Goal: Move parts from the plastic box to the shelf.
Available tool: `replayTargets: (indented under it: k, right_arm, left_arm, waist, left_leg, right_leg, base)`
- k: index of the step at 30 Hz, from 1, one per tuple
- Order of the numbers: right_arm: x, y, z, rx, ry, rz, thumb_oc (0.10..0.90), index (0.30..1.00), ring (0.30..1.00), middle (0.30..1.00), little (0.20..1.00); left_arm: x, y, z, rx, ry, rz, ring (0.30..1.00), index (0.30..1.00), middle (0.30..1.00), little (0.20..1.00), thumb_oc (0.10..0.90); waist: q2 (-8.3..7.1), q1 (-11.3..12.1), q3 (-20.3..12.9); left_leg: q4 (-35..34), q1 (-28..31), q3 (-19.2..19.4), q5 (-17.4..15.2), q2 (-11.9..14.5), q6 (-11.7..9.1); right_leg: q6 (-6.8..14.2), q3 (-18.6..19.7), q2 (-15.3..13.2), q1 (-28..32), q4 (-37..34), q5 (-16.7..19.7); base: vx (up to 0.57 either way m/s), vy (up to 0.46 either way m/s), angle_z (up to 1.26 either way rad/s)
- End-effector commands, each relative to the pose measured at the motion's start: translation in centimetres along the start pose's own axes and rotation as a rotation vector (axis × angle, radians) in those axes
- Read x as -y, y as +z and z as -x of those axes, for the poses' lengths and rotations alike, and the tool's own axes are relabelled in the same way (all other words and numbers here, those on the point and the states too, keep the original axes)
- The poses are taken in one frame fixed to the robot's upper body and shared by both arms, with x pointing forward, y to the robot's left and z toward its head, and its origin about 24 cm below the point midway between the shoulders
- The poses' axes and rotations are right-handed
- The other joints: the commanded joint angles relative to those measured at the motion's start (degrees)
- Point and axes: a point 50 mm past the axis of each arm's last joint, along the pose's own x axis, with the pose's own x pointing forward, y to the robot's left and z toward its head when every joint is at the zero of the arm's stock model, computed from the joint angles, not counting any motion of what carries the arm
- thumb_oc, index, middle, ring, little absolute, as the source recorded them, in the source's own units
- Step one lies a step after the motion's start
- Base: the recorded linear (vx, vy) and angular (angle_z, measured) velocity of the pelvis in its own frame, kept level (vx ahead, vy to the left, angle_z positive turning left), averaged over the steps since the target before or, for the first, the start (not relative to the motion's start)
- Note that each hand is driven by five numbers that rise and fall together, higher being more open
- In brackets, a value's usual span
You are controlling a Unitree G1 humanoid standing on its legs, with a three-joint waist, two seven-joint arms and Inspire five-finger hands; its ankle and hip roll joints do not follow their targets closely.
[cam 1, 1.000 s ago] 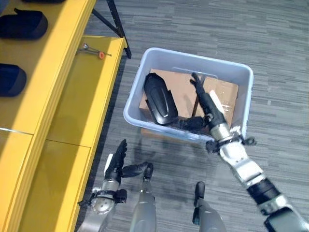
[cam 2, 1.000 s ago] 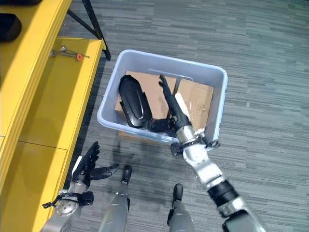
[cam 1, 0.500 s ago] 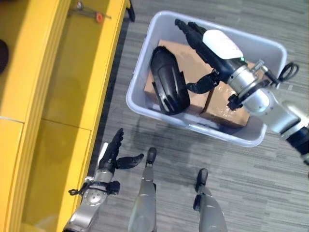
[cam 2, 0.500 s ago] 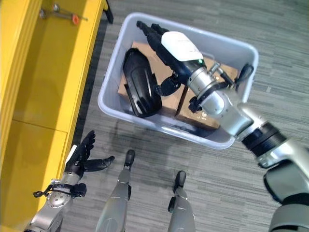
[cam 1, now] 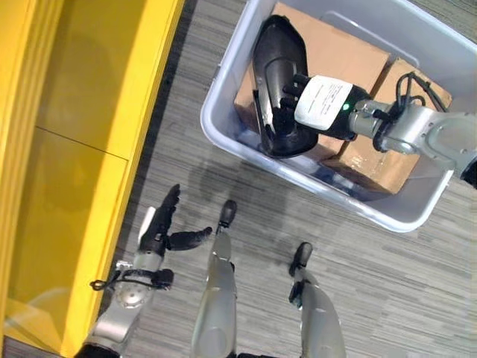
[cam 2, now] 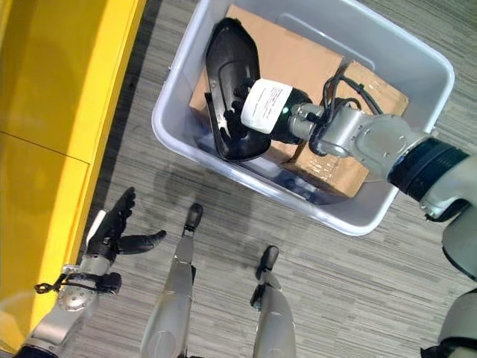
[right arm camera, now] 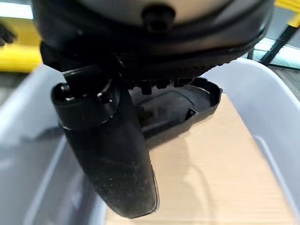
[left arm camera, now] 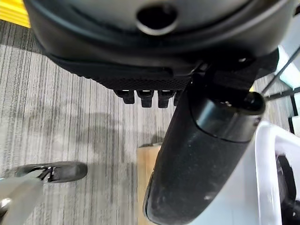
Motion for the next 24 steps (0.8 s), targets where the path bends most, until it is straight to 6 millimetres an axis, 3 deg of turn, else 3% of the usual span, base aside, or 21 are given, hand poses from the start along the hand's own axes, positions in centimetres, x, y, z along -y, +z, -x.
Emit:
replayTargets:
  k: [1, 4, 10, 24]
  right_arm:
    - [2.4, -5.0, 2.1, -0.174, -0.061, 0.108, 0.900, 1.000, 1.000, 1.000, 1.000]
    - [2.5, -5.9, 2.5, -0.209, -0.049, 0.150, 0.900, 1.000, 1.000, 1.000, 1.000]
    - [2.4, -6.8, 3.0, -0.254, -0.039, 0.195, 0.900, 1.000, 1.000, 1.000, 1.000]
    - [0.7, -9.0, 3.8, -0.377, 0.003, 0.228, 0.900, 1.000, 1.000, 1.000, 1.000]
  left_arm:
    - [-1.2, 2.3, 0.2, 0.136, 0.027, -0.042, 1.000, 1.000, 1.000, 1.000, 0.900]
    - [-1.7, 2.5, 0.1, 0.141, 0.051, -0.054, 1.000, 1.000, 1.000, 1.000, 0.900]
    - [-2.0, 2.9, -0.1, 0.159, 0.073, -0.061, 1.000, 1.000, 1.000, 1.000, 0.900]
    - [-2.3, 3.6, -0.6, 0.198, 0.104, -0.055, 1.000, 1.000, 1.000, 1.000, 0.900]
  waist:
    - [-4.09, 1.50, -1.37]
    - [-5.63, 2.06, -0.83]
    - [-6.69, 2.74, -0.05]
    - [-6.54, 3.87, 0.36]
  left_leg:
    - [-1.23, 3.11, 0.44, -1.08, 2.91, -0.86]
    - [-1.23, 1.99, -0.05, -0.92, 2.76, -1.05]
    - [-1.23, 0.83, -0.81, -0.71, 2.37, -1.07]
    - [-1.23, -1.90, -2.33, -0.33, 1.44, -0.98]
  right_leg:
    - [-1.58, -3.48, 0.69, -0.99, -1.16, 4.48]
    - [-1.60, -3.72, 0.94, -1.51, -1.50, 4.58]
    - [-1.66, -4.77, 1.00, -1.71, -1.50, 4.33]
    - [-1.90, -5.87, 1.00, -3.69, -1.24, 3.93]
  base:
    - [0.05, -0.027, 0.06]
    - [0.04, -0.009, 0.08]
    - [0.04, -0.018, 0.05]
    - [0.01, -0.003, 0.02]
